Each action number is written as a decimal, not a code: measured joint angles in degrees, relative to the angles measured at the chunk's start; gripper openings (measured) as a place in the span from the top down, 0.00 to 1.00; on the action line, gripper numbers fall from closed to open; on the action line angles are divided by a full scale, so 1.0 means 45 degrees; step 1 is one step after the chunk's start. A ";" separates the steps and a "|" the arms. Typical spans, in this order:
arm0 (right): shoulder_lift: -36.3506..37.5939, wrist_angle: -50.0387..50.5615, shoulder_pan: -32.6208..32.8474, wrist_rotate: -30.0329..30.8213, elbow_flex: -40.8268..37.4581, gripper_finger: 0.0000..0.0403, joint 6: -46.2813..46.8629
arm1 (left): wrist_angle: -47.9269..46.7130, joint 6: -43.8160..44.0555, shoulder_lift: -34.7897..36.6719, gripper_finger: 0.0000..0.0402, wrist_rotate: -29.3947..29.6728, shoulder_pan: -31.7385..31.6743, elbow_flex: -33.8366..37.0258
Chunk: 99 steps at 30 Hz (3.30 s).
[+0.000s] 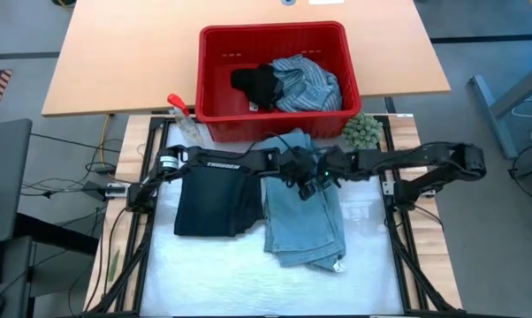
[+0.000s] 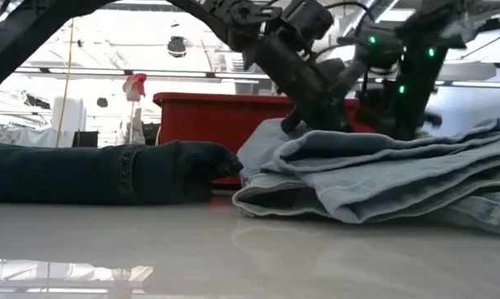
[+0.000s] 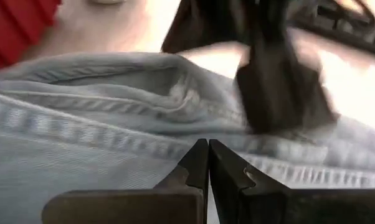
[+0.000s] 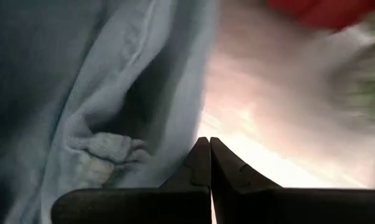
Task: Fold Laundry from Bin
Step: Fold the light blue pants
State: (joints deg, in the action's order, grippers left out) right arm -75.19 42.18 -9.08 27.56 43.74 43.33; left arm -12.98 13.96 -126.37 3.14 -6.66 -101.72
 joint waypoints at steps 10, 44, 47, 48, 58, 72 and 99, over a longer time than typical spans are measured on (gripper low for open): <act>0.2894 0.1014 0.2769 -0.0371 0.1353 0.95 0.1005 | -0.2775 -0.2034 0.1944 1.00 0.1379 0.0598 -0.0019; -0.0802 -0.4003 0.9301 0.3016 0.1931 0.95 0.3558 | 0.1906 -0.2138 -0.0071 1.00 0.0062 -0.1957 0.1460; -0.1885 -0.6252 0.8901 0.2021 0.1909 0.95 0.2202 | 0.1877 -0.2133 -0.0071 1.00 0.0113 -0.1943 0.1460; -0.2334 -0.6650 0.8691 0.1529 0.1896 0.95 0.2065 | 0.1823 -0.2133 -0.0071 1.00 0.0116 -0.1946 0.1460; -0.5601 -0.7907 0.8942 0.0541 0.2237 0.95 0.5036 | 0.0550 -0.2816 -0.0071 1.00 -0.0075 -0.1950 0.1450; -0.7374 -0.3176 1.1395 0.0321 0.5667 0.95 0.7705 | 0.0633 -0.2402 -0.0066 1.00 -0.0667 -0.1941 0.1645; -0.4524 -0.3713 1.4878 -0.0906 0.1896 0.95 1.0466 | -0.2002 -0.0607 0.1376 1.00 0.3055 0.1491 0.2506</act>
State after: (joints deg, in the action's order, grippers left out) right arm -95.54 25.47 57.87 23.48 52.27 90.43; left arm -21.99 11.23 -120.18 16.88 0.06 -90.45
